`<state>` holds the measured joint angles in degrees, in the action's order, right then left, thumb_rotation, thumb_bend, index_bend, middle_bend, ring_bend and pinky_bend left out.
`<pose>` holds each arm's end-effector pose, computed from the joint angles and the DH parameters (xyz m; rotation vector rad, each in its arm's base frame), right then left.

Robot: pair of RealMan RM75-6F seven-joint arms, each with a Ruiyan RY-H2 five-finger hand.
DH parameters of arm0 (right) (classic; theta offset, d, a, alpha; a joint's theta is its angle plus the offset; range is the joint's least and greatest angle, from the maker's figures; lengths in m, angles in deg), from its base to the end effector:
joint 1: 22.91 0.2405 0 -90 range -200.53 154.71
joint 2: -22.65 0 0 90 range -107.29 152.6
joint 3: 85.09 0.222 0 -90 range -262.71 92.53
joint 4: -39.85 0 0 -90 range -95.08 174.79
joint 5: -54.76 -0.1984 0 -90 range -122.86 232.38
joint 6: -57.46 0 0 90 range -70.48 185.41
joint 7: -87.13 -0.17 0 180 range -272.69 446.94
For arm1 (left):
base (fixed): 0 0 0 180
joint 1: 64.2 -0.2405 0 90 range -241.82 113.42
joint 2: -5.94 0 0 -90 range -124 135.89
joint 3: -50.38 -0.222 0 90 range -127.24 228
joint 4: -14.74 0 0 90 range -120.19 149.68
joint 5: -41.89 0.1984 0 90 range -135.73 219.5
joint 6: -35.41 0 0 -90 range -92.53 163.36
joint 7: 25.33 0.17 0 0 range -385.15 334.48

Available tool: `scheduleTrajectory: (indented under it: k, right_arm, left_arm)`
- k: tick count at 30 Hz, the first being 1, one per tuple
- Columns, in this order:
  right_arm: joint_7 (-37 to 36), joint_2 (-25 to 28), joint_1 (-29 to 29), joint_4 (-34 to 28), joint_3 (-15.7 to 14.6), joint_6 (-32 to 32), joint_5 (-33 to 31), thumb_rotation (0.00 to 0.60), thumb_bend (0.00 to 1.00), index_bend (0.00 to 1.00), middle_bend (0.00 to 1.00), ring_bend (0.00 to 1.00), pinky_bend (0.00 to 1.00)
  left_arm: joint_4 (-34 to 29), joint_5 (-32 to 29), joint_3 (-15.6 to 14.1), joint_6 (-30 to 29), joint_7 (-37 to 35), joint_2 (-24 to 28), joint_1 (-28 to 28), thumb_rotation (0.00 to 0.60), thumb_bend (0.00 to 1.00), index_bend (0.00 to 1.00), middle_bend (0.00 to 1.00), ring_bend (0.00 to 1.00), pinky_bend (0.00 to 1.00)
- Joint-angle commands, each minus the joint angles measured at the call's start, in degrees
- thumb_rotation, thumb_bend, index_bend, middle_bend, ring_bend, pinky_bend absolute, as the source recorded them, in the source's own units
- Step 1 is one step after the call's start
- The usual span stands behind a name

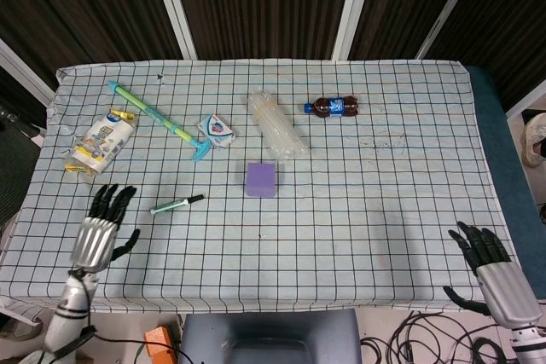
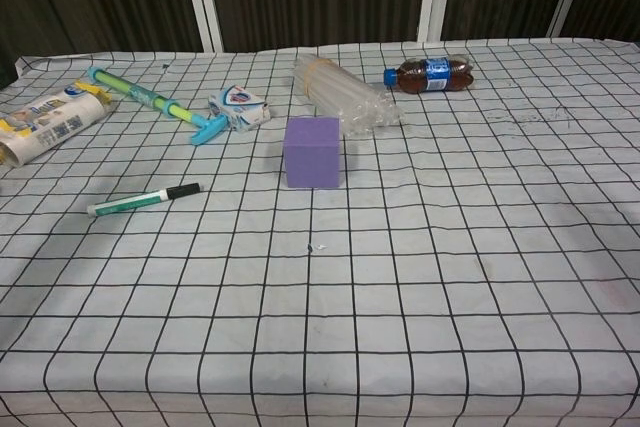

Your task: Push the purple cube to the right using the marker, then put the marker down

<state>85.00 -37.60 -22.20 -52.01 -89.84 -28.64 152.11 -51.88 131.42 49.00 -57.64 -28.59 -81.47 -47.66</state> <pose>-0.2764 -0.1538 0.1435 1.5844 -0.9418 0.8452 -0.2463 0.2458 0.0769 -1.5096 -0.7021 -1.1523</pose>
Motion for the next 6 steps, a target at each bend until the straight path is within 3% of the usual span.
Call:
scheduleTrajectory:
  k: [1, 6]
  right_arm:
    - [1.3, -0.5, -0.1, -0.3, 0.5, 0.2, -0.8, 0.6, 0.38, 0.0, 0.0, 0.0, 0.01]
    - [2.8, -1.0, 0.2, -0.6, 0.6, 0.9, -1.3, 0.6, 0.38, 0.0, 0.0, 0.0, 0.01]
  left_arm:
    - [-9.1, 2.8, -5.9, -4.3, 0.5, 8.3, -7.6, 0.6, 0.34, 0.0, 0.01, 0.0, 0.01]
    - [-10.7, 4.9, -6.8, -1.5, 1.5, 10.3, -7.0, 0.6, 0.34, 0.0, 0.0, 0.0, 0.0]
